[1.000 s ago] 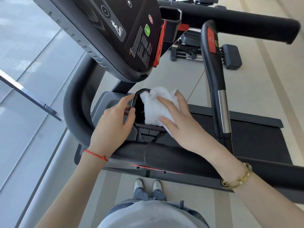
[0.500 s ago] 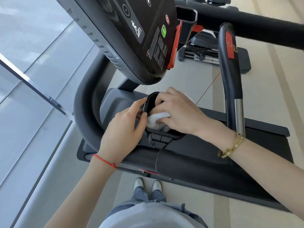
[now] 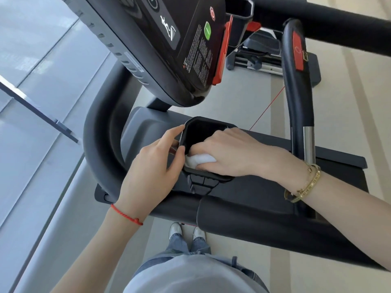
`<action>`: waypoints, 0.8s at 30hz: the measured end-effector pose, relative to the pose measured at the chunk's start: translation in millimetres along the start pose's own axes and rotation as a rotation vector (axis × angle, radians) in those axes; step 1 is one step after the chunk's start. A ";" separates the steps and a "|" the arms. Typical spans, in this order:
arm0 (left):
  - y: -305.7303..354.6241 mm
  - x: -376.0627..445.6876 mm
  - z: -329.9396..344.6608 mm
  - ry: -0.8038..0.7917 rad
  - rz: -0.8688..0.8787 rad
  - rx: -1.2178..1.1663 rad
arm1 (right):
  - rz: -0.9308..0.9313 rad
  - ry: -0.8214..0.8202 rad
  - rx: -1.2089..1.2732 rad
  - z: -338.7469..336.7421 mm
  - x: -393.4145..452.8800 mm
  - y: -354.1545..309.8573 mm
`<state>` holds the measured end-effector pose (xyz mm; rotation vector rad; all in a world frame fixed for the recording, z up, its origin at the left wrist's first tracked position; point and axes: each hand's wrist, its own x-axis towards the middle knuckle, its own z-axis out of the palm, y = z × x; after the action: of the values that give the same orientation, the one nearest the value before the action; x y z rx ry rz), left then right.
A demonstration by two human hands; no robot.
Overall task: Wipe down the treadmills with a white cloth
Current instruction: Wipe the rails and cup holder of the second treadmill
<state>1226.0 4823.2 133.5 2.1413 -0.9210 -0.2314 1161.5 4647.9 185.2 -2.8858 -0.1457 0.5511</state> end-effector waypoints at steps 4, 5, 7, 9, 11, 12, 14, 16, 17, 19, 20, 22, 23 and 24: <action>0.2 0.1 0.0 0.000 -0.015 -0.023 | 0.016 0.001 0.108 -4.2 -1.3 4.1; 0.2 0.2 0.0 0.001 -0.017 -0.026 | 0.032 0.023 0.145 -3.7 -2.7 5.5; -0.1 0.1 0.0 0.001 -0.019 -0.028 | 0.071 0.083 0.227 -2.1 -6.2 8.6; 0.0 0.0 -0.3 0.000 -0.018 -0.024 | 0.100 0.166 0.302 -1.8 -10.9 11.2; -0.1 -0.4 -0.5 -0.003 -0.014 -0.017 | 0.105 0.265 0.327 -1.8 -15.0 12.9; 0.0 -0.6 -0.4 -0.005 -0.012 -0.013 | 0.098 0.311 0.312 -1.7 -16.7 13.0; 0.1 -1.0 -0.1 -0.003 -0.012 -0.010 | 0.091 0.398 0.274 0.5 -19.8 12.5; 0.3 -1.1 0.0 0.001 -0.010 -0.004 | 0.095 0.501 0.228 3.6 -22.8 9.4; 0.4 -1.1 0.0 0.003 -0.005 0.001 | 0.092 0.557 0.177 5.9 -24.0 7.2; 0.0 -1.1 -0.1 0.007 0.001 0.004 | 0.080 0.606 0.047 11.6 -24.1 2.4; -0.4 -1.3 0.0 0.010 0.001 0.003 | 0.083 0.575 0.012 14.2 -22.7 0.4; -0.7 -1.7 0.1 0.014 -0.004 0.002 | 0.096 0.443 0.038 16.6 -17.6 -1.4; -0.7 -1.6 0.1 0.011 -0.005 0.004 | 0.098 0.367 0.053 16.9 -14.0 -1.1; -0.3 -1.7 0.3 0.008 -0.003 0.006 | 0.098 0.298 0.046 16.7 -9.9 -0.6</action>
<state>1224.8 4824.3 132.8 2.1484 -0.9146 -0.2215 1146.1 4650.1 173.6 -2.8990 0.0523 0.1326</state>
